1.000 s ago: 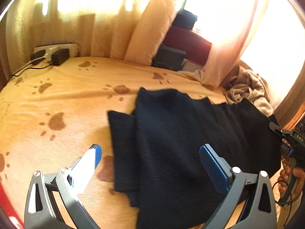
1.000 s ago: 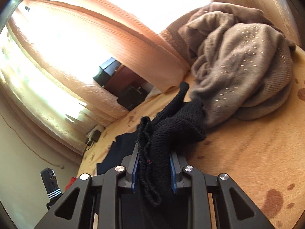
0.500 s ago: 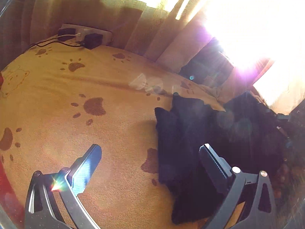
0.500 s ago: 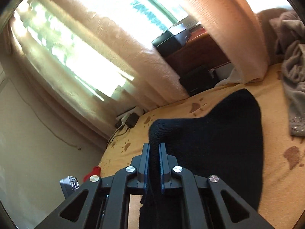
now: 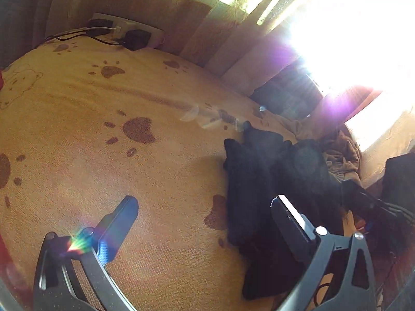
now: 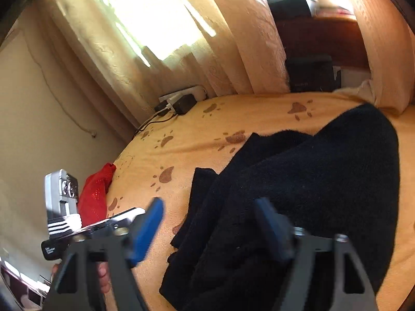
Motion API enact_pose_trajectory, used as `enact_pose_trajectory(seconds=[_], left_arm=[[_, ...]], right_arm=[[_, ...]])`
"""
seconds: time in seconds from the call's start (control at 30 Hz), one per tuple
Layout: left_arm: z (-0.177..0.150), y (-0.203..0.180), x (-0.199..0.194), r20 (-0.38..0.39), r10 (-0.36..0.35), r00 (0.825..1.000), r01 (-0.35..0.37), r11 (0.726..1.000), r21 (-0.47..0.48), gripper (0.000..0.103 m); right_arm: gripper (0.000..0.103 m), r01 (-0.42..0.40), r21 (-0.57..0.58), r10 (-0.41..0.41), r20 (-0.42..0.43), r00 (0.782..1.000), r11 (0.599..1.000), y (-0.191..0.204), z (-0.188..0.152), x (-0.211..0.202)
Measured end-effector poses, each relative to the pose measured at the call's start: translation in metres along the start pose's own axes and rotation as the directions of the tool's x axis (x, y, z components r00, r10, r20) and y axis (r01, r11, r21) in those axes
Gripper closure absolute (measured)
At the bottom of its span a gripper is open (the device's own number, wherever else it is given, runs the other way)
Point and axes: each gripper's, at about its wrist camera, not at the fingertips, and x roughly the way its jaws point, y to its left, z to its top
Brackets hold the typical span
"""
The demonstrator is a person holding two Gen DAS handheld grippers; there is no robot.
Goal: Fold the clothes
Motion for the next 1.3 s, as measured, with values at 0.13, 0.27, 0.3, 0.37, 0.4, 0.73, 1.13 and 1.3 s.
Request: enact_pose_trajectory(seconds=[0.13, 0.27, 0.3, 0.37, 0.4, 0.73, 1.13, 1.3], left_arm=[[-0.001, -0.004, 0.002, -0.008, -0.046, 0.999, 0.046, 0.999, 0.015, 0.0], [-0.002, -0.011, -0.001, -0.026, -0.145, 0.989, 0.145, 0.989, 0.009, 0.0], [-0.002, -0.014, -0.002, -0.029, -0.154, 0.988, 0.154, 0.988, 0.01, 0.0], [-0.001, -0.02, -0.004, -0.035, -0.176, 0.984, 0.176, 0.984, 0.011, 0.0], [-0.001, -0.023, -0.005, -0.042, -0.191, 0.981, 0.192, 0.981, 0.005, 0.0], [-0.012, -0.033, -0.006, -0.122, -0.228, 0.966, 0.225, 0.974, -0.036, 0.0], [-0.016, -0.053, 0.028, -0.229, -0.316, 0.921, 0.302, 0.949, -0.095, 0.0], [-0.014, -0.069, 0.043, -0.262, -0.422, 0.868, 0.374, 0.902, -0.214, 0.0]], right_arm=[[0.011, -0.115, -0.023, 0.116, 0.046, 0.992, 0.993, 0.005, 0.0, -0.038], [0.011, 0.1, -0.119, -0.081, 0.152, 0.985, 0.988, 0.007, -0.017, -0.079], [0.011, 0.179, -0.179, -0.15, 0.166, 0.975, 0.967, 0.013, -0.027, -0.084], [0.011, 0.31, -0.31, -0.262, 0.187, 0.947, 0.899, 0.026, -0.05, -0.087], [0.011, 0.336, -0.371, -0.284, 0.189, 0.94, 0.865, 0.034, -0.062, -0.083], [0.02, 0.39, -0.703, -0.363, 0.198, 0.911, 0.595, 0.08, -0.118, -0.008], [0.086, 0.445, -0.567, -0.412, 0.195, 0.89, 0.693, 0.034, -0.094, -0.013], [0.087, 0.439, -0.523, -0.374, 0.232, 0.898, 0.73, 0.034, -0.089, -0.031]])
